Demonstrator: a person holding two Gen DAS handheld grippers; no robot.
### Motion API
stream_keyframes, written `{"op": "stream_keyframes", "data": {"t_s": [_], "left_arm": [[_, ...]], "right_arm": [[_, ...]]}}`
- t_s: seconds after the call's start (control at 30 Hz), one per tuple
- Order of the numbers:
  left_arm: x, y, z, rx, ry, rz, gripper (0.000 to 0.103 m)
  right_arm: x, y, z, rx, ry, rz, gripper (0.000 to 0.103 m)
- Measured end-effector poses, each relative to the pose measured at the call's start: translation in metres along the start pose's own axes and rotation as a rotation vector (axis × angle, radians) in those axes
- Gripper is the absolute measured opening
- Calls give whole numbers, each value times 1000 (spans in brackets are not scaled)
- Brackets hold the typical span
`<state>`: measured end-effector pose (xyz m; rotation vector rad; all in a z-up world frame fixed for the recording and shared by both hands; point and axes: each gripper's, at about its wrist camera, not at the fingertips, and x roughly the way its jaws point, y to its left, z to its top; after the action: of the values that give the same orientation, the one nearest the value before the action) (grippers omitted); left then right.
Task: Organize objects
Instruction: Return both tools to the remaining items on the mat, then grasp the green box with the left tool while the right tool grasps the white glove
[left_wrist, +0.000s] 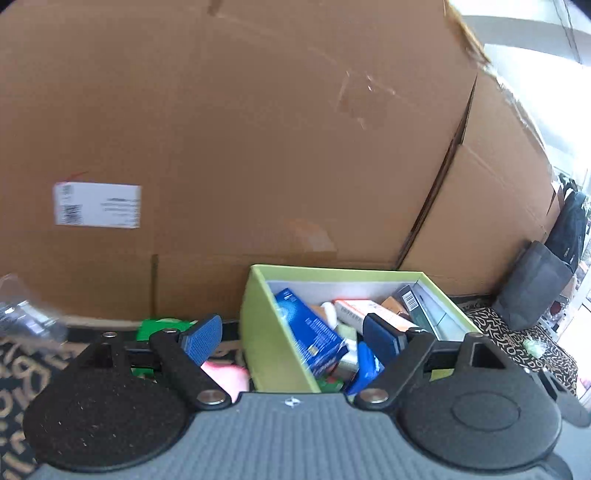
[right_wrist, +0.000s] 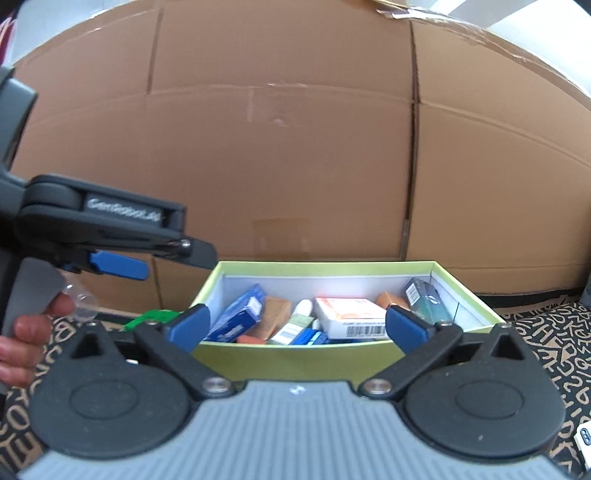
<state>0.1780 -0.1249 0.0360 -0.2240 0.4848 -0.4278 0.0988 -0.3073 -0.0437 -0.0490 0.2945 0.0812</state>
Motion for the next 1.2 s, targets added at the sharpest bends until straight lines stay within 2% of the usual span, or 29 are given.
{"op": "stream_keyframes", "data": {"t_s": [0.1,0.27,0.43,0.53,0.7,0.77,0.83,0.93,1.0,1.03,1.1,1.2], "left_arm": [[-23,15,-12,-26,-10,23,88],[-44,35,-37,-26,37,96,88],[-48,50,-62,26,117,131,91],[-50,64,-72,4,169,137,91],[-59,83,-67,-50,154,178,91],[-63,89,-66,-51,139,193,91],[-63,95,-63,-57,130,211,91],[-59,102,-57,-74,129,217,91],[-54,104,-53,-74,126,207,91],[-50,105,-51,-73,124,206,91],[-40,103,-47,-72,122,213,91],[-18,99,-41,-64,129,215,91]], "right_arm": [[-11,11,-1,-6,7,17,103],[-15,30,-11,-4,52,62,103],[-10,57,-38,5,159,143,103],[3,75,-49,0,227,196,103],[35,98,-48,-2,300,265,103],[45,103,-46,-3,315,263,102],[57,108,-44,-8,323,255,97],[67,109,-45,5,351,259,80],[67,106,-46,13,354,257,55],[64,104,-46,12,348,260,50],[57,99,-46,16,340,286,31],[43,93,-51,-4,329,314,24]]}}
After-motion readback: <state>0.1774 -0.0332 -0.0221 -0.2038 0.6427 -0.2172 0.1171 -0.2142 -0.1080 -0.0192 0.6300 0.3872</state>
